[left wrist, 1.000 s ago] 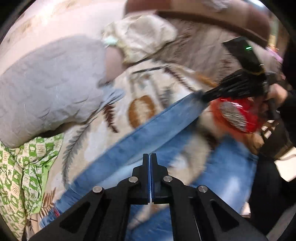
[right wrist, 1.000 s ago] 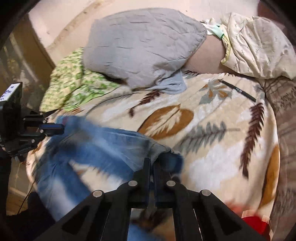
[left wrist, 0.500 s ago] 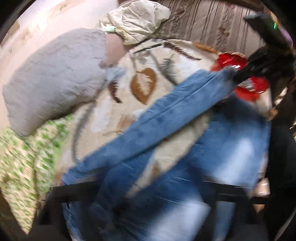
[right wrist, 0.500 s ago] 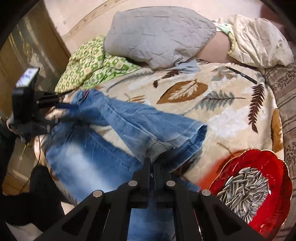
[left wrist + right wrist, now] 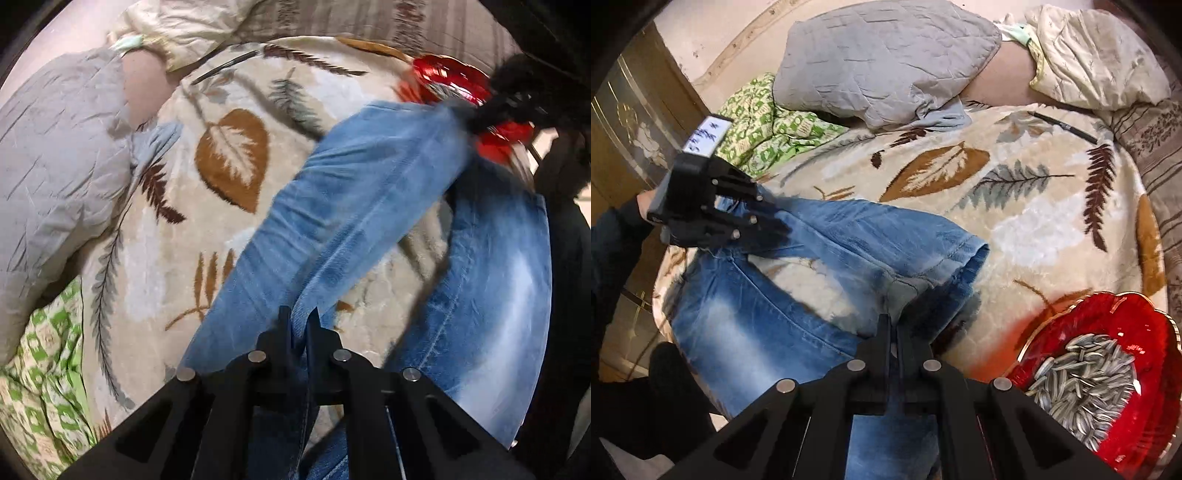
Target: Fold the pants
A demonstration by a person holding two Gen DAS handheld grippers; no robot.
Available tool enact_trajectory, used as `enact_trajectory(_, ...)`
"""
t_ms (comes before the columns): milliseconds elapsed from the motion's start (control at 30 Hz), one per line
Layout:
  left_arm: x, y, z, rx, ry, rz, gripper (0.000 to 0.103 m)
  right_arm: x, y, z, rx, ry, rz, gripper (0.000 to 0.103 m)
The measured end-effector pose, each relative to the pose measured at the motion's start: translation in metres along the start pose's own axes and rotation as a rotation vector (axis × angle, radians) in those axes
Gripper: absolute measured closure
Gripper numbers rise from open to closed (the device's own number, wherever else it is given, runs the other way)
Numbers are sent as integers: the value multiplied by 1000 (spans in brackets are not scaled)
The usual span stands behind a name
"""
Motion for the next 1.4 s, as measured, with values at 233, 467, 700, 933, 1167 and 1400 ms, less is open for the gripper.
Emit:
enact_trajectory(233,7,59,26,63,-10,95,97,12,20,-1,-16,27,58,100)
enact_trajectory(467,8,98,103,56,37,128,97,-13,84,-19,-42,87,106,100)
enact_trajectory(700,-33,56,156,-64,226,66,97,-89,88,-17,-64,75,-57,100)
enact_trajectory(933,-48,64,179,-128,333,97,97,-109,92,-21,-53,76,-97,100)
enact_trajectory(1167,-68,19,201,-90,262,-35,74,-132,82,-24,-90,75,-215,98)
enact_trajectory(1400,-68,96,164,5,357,76,14,-113,106,-28,-161,108,-176,98)
Point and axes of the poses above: each gripper's, at about its wrist camera, not at the fingertips, and y roughly against the way its jaws point, z to its right, x to its top, the point moved 7 cm from there along -y, roughly the way its jaws point, and after that the axes turned 12 degrees about z, right-handed, at the moved point
